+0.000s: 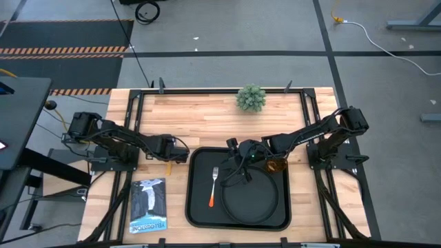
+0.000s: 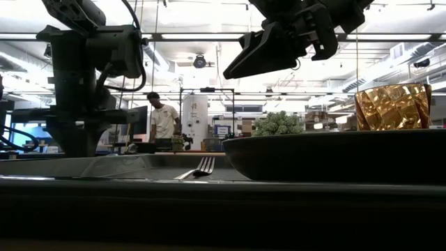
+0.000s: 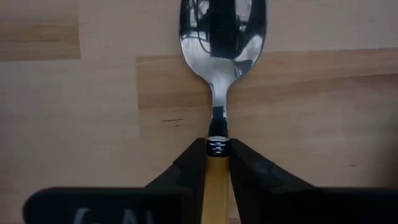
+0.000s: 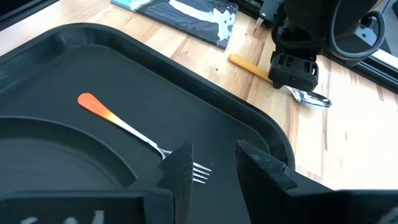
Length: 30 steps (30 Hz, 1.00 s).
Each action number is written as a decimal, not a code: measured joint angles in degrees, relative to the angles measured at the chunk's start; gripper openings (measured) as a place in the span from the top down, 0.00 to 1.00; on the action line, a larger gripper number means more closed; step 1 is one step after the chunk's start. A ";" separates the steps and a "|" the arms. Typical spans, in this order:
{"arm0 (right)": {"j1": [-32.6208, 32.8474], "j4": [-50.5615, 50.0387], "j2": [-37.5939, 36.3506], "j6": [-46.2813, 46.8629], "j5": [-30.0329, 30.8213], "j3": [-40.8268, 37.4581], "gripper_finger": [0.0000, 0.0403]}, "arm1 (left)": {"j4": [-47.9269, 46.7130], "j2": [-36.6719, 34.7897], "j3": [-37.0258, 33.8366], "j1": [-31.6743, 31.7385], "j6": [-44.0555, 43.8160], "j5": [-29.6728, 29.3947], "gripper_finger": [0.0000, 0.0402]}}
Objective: Pick and place plate/cup/fork/spoon on tray
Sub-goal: Put the orange spoon on the black tray to the left of the orange fork
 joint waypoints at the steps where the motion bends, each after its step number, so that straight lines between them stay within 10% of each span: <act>1: 0.00 0.01 0.00 -0.03 0.02 0.01 0.68 | 0.00 0.00 0.00 0.00 0.22 -0.07 0.84; 30: 1.14 -0.46 0.00 -0.26 -2.64 0.00 0.68 | -0.01 0.00 0.02 0.02 -0.01 -0.30 0.86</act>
